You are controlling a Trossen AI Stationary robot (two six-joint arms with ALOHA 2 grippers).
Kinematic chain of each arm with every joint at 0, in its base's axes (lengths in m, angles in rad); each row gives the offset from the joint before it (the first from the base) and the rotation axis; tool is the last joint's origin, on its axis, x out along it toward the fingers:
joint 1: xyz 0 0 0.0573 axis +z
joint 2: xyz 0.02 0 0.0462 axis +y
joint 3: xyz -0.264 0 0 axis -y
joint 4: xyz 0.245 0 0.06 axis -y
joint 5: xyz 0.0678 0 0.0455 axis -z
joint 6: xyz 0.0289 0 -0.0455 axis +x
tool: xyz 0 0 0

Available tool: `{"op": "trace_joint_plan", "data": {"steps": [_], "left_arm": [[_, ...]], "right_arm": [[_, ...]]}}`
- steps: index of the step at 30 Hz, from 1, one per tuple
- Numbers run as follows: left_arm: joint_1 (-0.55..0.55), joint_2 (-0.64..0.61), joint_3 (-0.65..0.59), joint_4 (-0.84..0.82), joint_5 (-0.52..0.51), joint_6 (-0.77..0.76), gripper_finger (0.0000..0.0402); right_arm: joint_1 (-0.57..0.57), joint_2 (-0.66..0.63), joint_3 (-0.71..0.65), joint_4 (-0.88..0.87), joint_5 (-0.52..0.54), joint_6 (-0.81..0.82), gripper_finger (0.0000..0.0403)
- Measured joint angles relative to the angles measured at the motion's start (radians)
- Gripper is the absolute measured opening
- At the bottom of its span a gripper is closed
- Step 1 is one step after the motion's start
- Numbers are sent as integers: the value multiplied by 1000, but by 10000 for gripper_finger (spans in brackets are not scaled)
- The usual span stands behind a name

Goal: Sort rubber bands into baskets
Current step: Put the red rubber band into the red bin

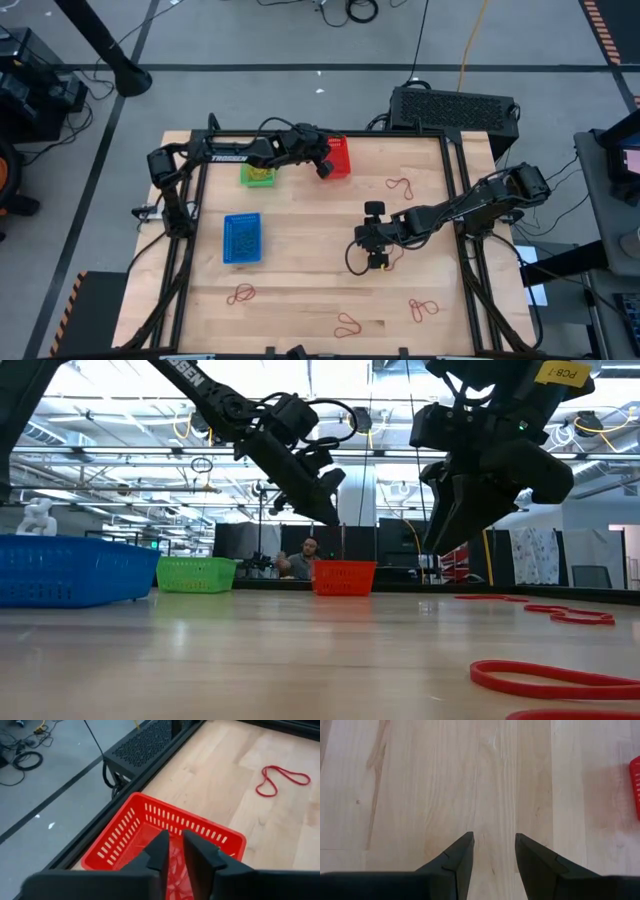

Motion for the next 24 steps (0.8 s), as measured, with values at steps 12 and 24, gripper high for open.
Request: {"op": "trace_joint_plan", "data": {"steps": [12,24], "left_arm": [[-36,-92,52,-305,132,-21,102],[-401,-274,60,-842,172,-84,102]], "right_arm": [[1,0,0,-4,-2,22,137],[9,0,0,16,-55,38,137]]}}
